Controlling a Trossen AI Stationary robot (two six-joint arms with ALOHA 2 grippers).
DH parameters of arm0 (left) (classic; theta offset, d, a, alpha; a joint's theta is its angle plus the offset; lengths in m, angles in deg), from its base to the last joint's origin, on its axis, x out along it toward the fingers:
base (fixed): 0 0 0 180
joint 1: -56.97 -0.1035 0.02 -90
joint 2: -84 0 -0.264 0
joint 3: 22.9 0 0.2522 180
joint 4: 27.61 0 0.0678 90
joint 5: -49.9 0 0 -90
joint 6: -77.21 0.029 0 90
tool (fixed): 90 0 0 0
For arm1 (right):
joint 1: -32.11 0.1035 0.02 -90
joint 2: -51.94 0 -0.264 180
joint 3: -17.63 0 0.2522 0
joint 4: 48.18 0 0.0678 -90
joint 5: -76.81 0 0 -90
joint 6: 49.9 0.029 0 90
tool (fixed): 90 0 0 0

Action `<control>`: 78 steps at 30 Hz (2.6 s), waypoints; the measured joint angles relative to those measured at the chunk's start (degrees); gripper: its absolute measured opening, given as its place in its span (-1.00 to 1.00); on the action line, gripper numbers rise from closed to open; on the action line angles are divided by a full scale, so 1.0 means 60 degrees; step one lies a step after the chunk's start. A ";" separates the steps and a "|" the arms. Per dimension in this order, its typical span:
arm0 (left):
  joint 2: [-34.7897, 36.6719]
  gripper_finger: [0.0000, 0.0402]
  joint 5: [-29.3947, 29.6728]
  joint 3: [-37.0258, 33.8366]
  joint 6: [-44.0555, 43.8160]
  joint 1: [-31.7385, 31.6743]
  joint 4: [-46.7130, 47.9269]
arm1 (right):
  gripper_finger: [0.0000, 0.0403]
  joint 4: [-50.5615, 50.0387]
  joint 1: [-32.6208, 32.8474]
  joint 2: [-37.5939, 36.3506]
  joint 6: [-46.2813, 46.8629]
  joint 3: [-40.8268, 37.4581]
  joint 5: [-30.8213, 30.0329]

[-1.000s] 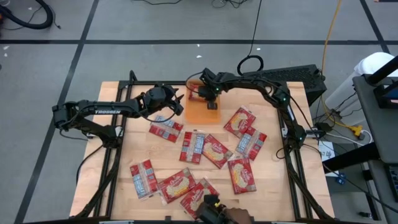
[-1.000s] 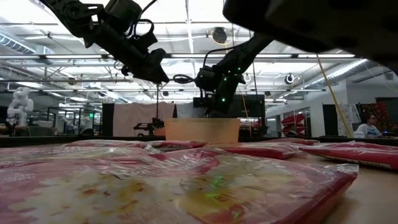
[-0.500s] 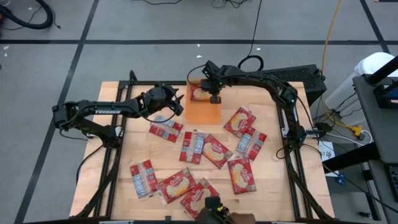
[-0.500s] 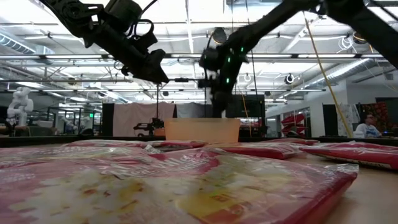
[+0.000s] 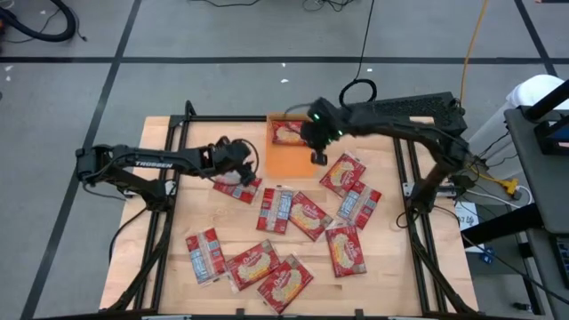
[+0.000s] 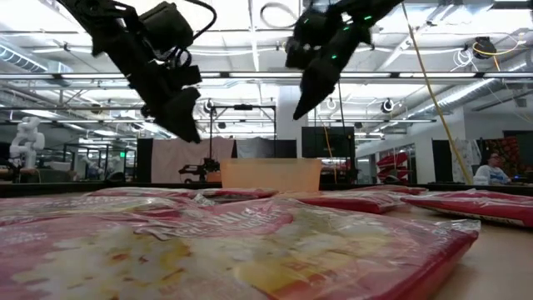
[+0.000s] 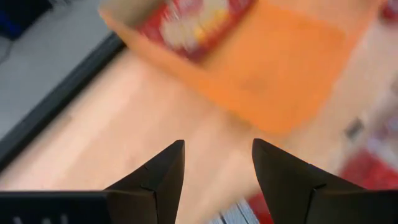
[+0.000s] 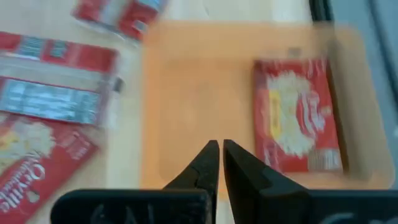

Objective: Sort popcorn bags into baskets
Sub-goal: Put the red popcorn bag into the orange bin

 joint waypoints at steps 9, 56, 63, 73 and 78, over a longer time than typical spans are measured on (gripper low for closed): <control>0.0000 0.15 0.0121 0.0000 -0.3419 0.0458 0.3957 | -0.92 0.5569 0.1203 -0.2872 -0.0279 -0.5004 0.0004; -0.1943 -0.22 -0.2045 -0.0102 -0.2083 0.0431 0.5210 | -0.92 0.8328 0.2398 -0.4005 0.0127 -0.7364 -0.0028; -0.1331 -0.95 -0.2338 -0.0013 -0.2190 0.0361 0.4944 | -0.92 0.8406 0.2536 -0.3656 0.0632 -0.7360 -0.1687; 0.0882 -0.99 -0.2815 0.0015 -0.2256 0.0066 0.4883 | -0.89 1.0702 0.3994 -0.0898 0.0685 -0.6966 -0.2390; 0.2259 -0.99 -0.3047 0.0022 -0.2285 0.0264 0.4893 | -0.71 1.0755 0.4475 0.0209 -0.0256 -0.5698 -0.3360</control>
